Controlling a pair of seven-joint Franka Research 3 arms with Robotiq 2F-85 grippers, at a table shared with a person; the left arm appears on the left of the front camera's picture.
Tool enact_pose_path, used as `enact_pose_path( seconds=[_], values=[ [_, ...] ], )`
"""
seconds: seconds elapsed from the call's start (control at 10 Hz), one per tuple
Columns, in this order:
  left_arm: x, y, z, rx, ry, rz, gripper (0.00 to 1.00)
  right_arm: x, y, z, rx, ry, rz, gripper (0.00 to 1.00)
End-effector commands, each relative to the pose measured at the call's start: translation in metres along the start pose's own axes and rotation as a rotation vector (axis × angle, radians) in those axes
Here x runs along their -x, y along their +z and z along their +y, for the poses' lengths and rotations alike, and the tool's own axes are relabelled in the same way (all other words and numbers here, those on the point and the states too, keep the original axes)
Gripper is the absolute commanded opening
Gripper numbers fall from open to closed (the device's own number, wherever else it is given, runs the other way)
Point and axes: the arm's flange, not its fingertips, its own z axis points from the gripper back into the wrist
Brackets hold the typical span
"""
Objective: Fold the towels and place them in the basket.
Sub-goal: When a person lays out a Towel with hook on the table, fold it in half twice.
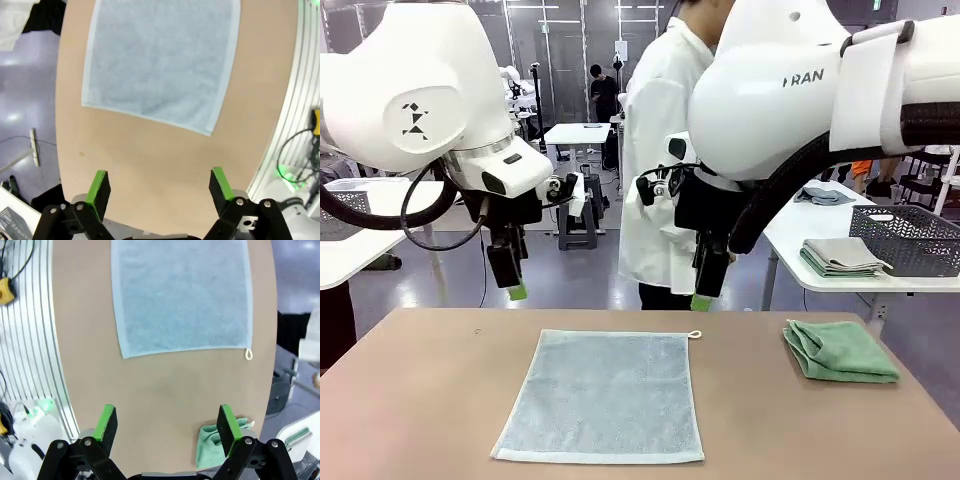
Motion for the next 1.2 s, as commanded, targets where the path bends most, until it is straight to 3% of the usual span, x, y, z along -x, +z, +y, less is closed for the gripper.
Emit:
enact_pose_path(
  seconds=[0.0,0.3,0.6,1.1],
  values=[
    [0.007,0.006,-0.003,0.047,-0.070,0.010,1.00,0.010,-0.006,0.004,-0.059,0.174,-0.012,1.00],
    [0.017,0.002,-0.014,0.095,-0.149,-0.002,1.00,0.005,-0.014,0.001,-0.117,0.203,-0.002,1.00],
    [0.024,-0.001,-0.027,0.086,-0.234,-0.004,1.00,-0.001,-0.017,-0.005,-0.119,0.137,-0.003,1.00],
    [0.023,-0.006,-0.025,0.109,-0.158,0.045,1.00,-0.008,-0.025,-0.003,-0.053,0.083,0.032,1.00]
  ],
)
